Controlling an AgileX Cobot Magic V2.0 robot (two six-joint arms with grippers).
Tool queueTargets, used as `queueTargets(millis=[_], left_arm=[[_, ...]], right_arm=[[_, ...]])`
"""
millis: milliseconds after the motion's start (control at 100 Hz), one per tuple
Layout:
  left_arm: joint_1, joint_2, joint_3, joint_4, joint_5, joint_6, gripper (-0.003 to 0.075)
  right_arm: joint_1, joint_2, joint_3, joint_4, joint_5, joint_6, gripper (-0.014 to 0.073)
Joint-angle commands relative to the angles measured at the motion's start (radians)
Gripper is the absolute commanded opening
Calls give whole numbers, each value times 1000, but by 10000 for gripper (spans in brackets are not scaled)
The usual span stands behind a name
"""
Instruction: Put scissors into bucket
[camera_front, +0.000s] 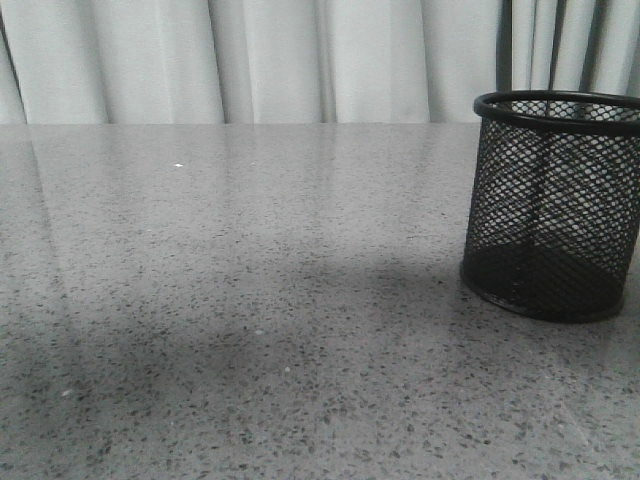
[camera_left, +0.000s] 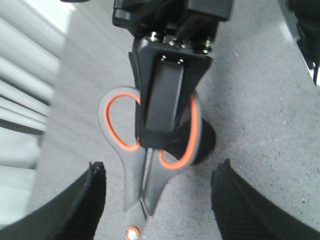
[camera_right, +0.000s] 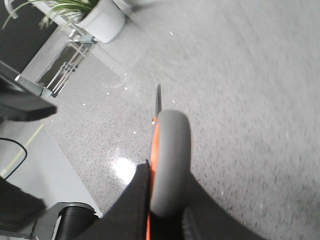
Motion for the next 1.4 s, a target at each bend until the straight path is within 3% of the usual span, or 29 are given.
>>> queueTargets(millis=[0,90,200,340,570,750,920,1390], left_arm=[[-9,-88,-33,-47,-48,-76,357],[-9,-173,-33,-47,-48,-178,218],[-9,-263,-33,-45,-48,-217,-17],[-9,-338,-33,-45,-48,-217,-21],[-9,-359,-31,-37,-26,-223,-21],[-9,-359,-31,-5,29,-247,-21],[-9,-357,-23,59,32,-270,-21],[-9,-331,-22,56,14,-281,-21]], right_arm=[[-34,-10,-123,-57,50,15,-50],[-90,2,-241,-201,206,103,-50],[-154,37,-399,-390,434,210,-50],[-183,98,-579,-531,724,283,-51],[-181,90,-612,-554,724,356,-50],[-181,-69,-454,-683,724,426,-50],[-181,-188,-335,-718,724,473,-50],[-181,61,-281,-811,720,474,-51]])
